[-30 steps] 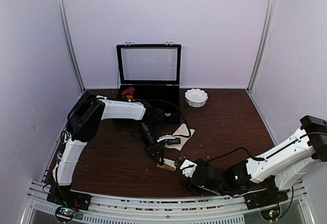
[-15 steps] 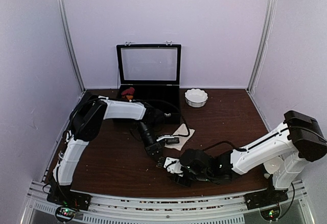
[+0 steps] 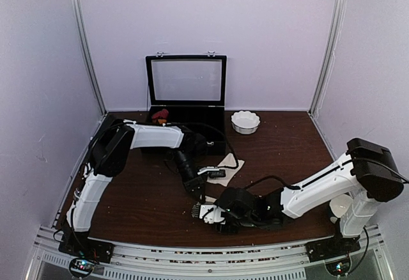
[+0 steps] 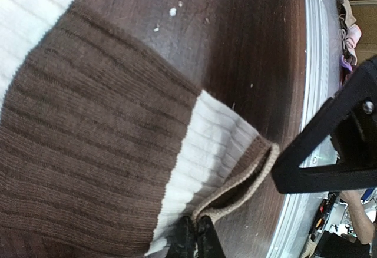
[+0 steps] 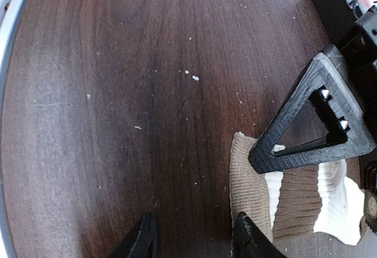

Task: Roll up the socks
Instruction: Roll the sock at the center of the board.

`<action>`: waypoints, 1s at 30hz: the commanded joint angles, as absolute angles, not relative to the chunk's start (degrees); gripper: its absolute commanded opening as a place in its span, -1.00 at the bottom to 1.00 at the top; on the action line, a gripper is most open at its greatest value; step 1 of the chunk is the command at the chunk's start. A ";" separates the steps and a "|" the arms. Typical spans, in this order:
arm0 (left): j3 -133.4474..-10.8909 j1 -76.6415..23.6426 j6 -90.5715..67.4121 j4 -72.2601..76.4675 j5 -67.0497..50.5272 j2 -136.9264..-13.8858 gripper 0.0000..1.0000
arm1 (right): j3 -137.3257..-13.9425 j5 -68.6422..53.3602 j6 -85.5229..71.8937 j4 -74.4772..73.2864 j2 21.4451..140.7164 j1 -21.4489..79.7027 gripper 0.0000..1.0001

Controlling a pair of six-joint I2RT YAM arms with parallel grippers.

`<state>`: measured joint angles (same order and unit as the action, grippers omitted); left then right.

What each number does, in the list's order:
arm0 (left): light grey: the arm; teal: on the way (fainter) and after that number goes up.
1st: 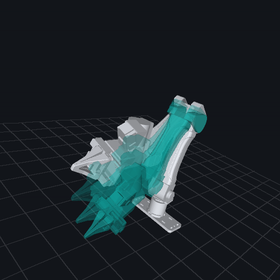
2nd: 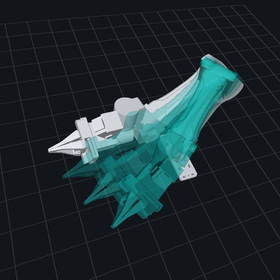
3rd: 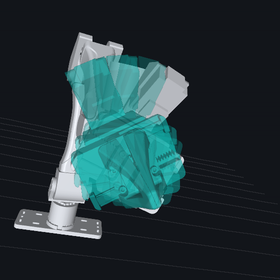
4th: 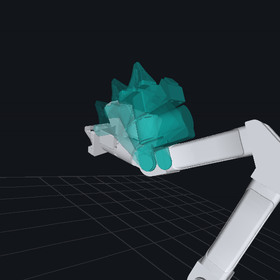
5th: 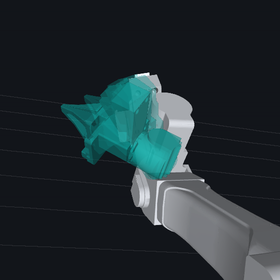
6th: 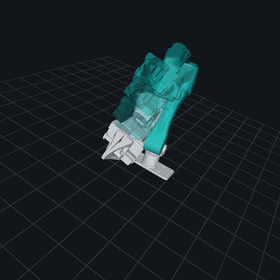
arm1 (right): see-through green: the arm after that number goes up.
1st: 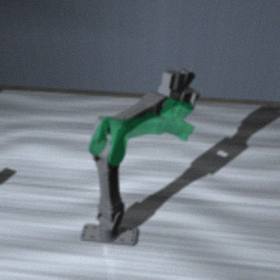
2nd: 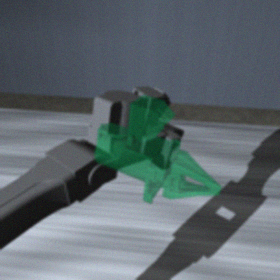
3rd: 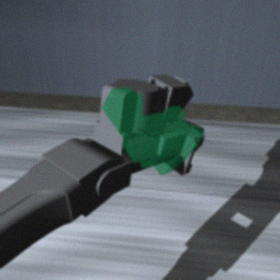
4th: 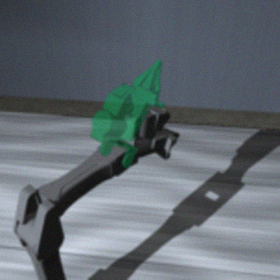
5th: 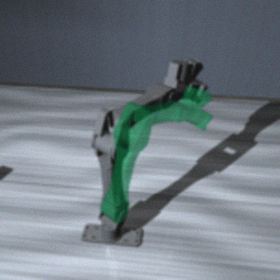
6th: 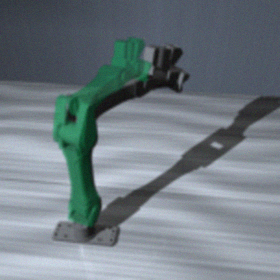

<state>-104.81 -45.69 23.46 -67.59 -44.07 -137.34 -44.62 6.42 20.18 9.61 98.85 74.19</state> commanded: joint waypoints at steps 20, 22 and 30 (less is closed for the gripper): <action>-107.74 -46.63 24.72 -69.21 -40.72 -139.60 -1.00 | -48.70 4.05 22.66 6.28 103.73 70.57 -0.19; -107.83 -46.58 24.78 -69.26 -40.69 -139.58 -1.00 | -47.95 3.66 21.84 6.58 104.31 70.54 -0.21; -108.57 -46.63 27.21 -71.50 -41.24 -139.33 -1.00 | -47.36 1.56 14.32 7.29 107.01 66.68 -0.23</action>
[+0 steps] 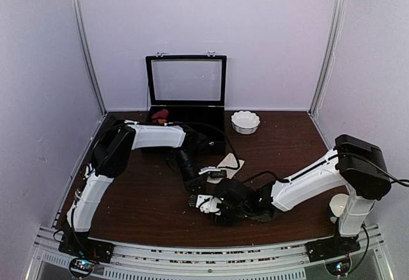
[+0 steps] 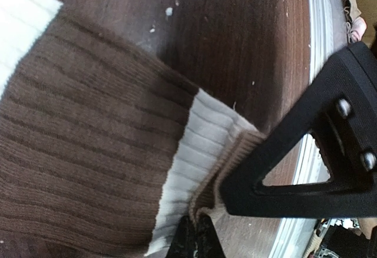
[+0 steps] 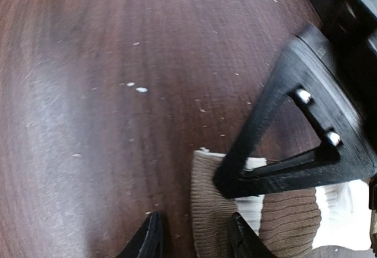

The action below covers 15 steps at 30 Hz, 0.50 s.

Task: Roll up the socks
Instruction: Roll the sock at the center of the board.

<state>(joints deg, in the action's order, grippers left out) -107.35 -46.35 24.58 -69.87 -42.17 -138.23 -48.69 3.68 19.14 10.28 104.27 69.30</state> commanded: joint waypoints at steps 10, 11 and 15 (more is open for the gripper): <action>-109.12 -46.55 27.79 -71.90 -39.58 -137.92 -1.00 | -42.60 -7.25 6.98 8.51 108.62 64.95 -0.47; -109.34 -46.58 27.82 -71.89 -39.43 -137.90 -1.00 | -41.91 -7.06 6.68 8.86 108.60 65.10 -0.47; -110.74 -46.52 27.74 -72.63 -38.74 -138.04 -0.64 | -40.70 -5.66 6.14 9.34 108.67 65.64 -0.60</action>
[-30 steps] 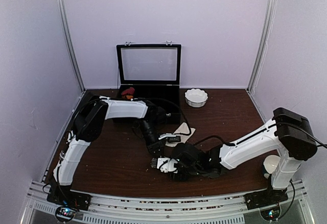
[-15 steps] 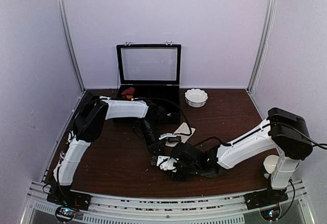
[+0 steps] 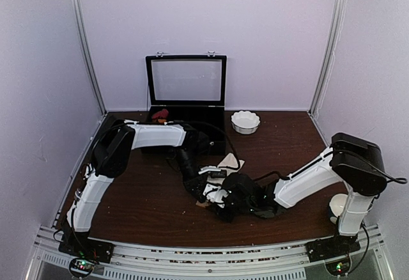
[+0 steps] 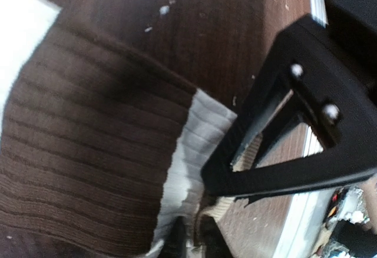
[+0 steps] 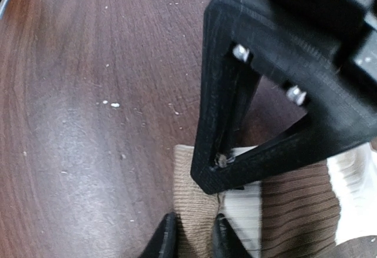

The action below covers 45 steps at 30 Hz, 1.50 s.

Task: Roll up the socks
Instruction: Roll the sock at the center of the board.

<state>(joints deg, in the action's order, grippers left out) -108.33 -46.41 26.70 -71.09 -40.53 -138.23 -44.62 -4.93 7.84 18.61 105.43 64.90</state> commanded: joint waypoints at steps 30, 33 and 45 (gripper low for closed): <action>-78.23 -53.81 49.14 -46.70 -21.35 -108.98 -0.27 | -43.52 -47.26 -26.23 14.89 119.15 50.76 -1.00; -78.12 -55.03 51.01 -44.44 -18.96 -109.56 -0.28 | -44.63 -48.18 -27.23 13.18 119.66 50.22 -1.00; -75.40 -57.97 54.06 -38.85 -11.70 -113.09 -0.31 | -45.26 -48.63 -29.26 11.60 120.92 49.34 -1.00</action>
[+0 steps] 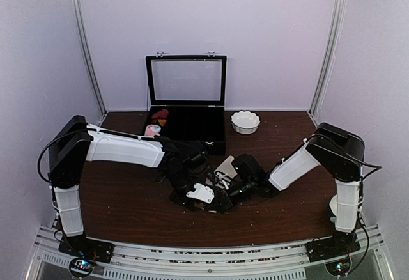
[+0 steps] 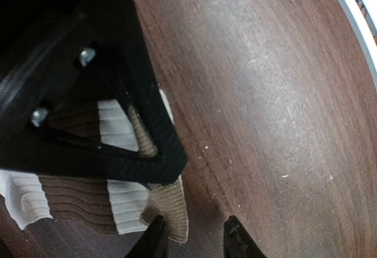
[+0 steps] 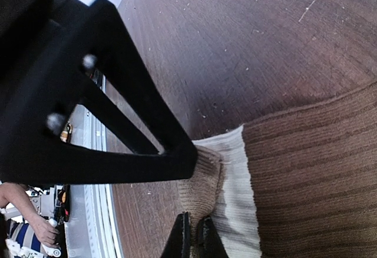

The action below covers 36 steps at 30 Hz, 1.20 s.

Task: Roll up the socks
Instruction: Roll the sock at the center of the board.

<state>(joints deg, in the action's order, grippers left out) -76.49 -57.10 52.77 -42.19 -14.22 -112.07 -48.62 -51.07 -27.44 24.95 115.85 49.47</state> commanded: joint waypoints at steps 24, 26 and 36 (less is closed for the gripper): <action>-75.47 -55.97 49.35 -43.74 -13.99 -116.34 -1.00 | -41.23 -41.89 -28.26 12.25 112.37 49.62 -0.12; -77.44 -54.68 48.61 -46.79 -16.18 -117.79 -1.00 | -38.94 -38.81 -27.76 12.21 109.20 50.16 -0.09; -83.82 -52.22 46.96 -54.97 -21.98 -122.22 -1.00 | -28.10 -23.62 -27.71 15.50 97.90 57.43 0.05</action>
<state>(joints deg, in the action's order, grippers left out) -82.61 -53.34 48.82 -47.20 -20.80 -118.83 -32.95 -34.65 -27.99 23.73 97.86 54.06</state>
